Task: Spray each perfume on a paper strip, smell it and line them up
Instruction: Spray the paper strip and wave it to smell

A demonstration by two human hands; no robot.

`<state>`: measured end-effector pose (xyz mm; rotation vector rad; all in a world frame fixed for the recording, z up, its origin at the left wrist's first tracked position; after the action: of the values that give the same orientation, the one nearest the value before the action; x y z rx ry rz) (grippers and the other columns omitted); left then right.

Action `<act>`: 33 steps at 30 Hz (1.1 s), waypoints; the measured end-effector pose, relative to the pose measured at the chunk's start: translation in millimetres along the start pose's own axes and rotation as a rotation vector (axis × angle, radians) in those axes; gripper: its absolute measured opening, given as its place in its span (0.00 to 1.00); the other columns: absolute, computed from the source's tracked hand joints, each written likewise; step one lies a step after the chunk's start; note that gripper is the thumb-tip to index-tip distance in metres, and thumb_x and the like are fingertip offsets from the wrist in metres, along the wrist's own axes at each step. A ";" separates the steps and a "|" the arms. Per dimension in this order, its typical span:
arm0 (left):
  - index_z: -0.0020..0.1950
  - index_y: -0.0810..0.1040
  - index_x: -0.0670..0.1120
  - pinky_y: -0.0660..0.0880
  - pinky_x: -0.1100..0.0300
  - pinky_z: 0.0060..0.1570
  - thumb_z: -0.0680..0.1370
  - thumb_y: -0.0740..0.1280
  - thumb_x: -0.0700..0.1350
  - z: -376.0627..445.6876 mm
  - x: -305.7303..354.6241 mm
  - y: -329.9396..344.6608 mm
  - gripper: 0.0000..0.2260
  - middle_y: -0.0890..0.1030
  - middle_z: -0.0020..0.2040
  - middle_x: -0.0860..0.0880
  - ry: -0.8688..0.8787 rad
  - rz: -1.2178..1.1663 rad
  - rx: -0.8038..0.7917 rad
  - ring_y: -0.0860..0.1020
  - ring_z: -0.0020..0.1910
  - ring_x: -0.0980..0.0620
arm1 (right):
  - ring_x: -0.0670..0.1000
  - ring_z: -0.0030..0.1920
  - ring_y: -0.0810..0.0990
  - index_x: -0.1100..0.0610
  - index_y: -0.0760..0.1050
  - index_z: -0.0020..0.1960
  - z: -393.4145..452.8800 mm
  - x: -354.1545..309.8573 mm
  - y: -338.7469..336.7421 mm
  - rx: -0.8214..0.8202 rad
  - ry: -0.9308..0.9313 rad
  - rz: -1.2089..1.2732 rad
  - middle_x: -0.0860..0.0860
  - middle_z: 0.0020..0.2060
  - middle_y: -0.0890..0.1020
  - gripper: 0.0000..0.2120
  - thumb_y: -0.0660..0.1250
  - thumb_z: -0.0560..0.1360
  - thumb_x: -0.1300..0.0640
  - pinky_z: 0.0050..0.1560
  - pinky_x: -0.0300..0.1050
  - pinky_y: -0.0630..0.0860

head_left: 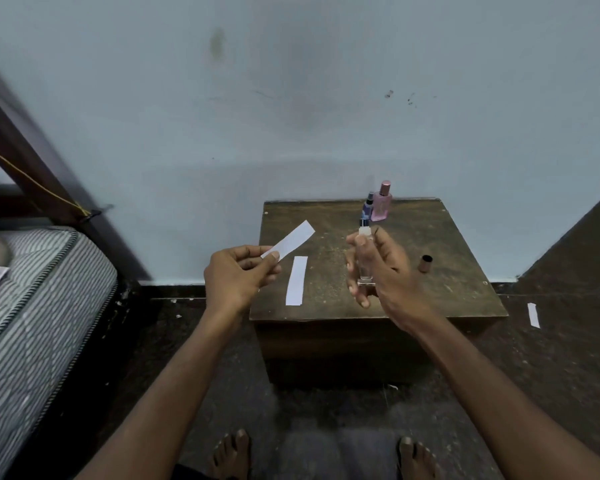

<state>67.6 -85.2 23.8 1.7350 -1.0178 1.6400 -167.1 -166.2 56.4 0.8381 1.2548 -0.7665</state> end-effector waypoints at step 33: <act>0.50 0.89 0.49 0.86 0.48 0.50 0.78 0.78 0.46 -67.2 6.2 -140.1 0.03 0.88 0.37 0.53 0.223 0.045 0.431 0.88 0.40 0.55 | 0.48 0.22 0.68 0.53 0.67 0.22 48.0 45.9 134.3 0.249 0.007 -0.283 0.47 0.20 0.70 0.32 0.57 0.77 0.34 0.34 0.48 0.67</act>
<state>142.7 47.8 53.3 1.7408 -0.6341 2.1461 -21.2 -143.1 31.8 0.8722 1.3168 -1.1662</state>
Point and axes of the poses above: each hand's wrist, its own z-axis towards the middle knuckle, its own y-axis out of the palm, x = y × z, the point moved 10 cm from there along z, towards the middle knuckle
